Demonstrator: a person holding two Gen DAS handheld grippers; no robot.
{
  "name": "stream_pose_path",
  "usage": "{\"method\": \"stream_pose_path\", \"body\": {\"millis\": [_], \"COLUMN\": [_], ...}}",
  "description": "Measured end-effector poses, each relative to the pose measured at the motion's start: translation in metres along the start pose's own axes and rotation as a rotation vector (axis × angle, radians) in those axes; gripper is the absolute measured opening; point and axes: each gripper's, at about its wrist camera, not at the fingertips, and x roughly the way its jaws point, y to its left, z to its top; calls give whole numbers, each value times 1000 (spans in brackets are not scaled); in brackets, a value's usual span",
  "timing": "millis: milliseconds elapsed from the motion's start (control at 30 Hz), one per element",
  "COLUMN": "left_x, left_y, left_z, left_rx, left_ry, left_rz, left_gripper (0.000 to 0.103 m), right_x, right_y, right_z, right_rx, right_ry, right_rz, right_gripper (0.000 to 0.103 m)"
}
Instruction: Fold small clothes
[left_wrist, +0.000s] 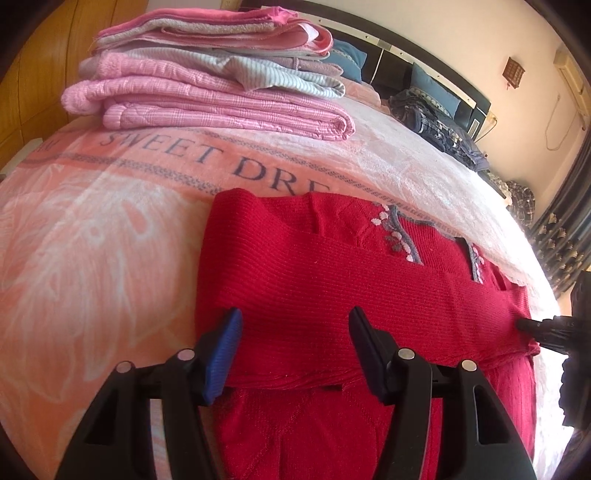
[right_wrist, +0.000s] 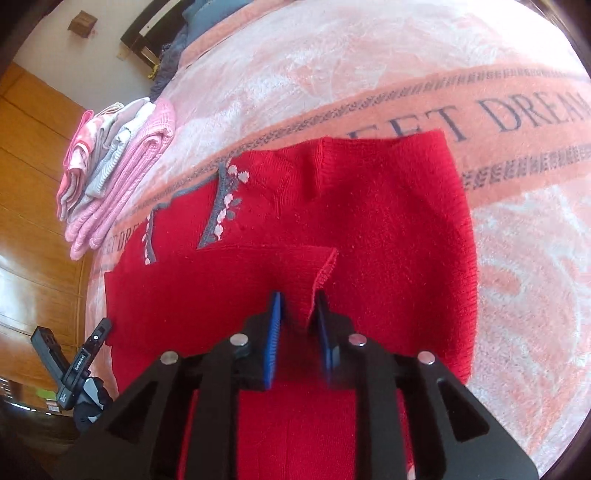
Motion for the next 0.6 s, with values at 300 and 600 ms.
{"method": "stream_pose_path", "body": {"millis": [300, 600], "left_x": [9, 8], "left_y": [-5, -2], "left_z": [2, 1], "left_rx": [-26, -57], "left_ry": [38, 67], "left_rz": [-53, -69], "left_gripper": [63, 63], "right_x": [7, 0], "right_y": [39, 14], "right_z": [-5, -6], "right_rx": [-112, -58], "right_ry": [16, -14], "right_rz": [27, -144], "right_gripper": [23, 28]}}
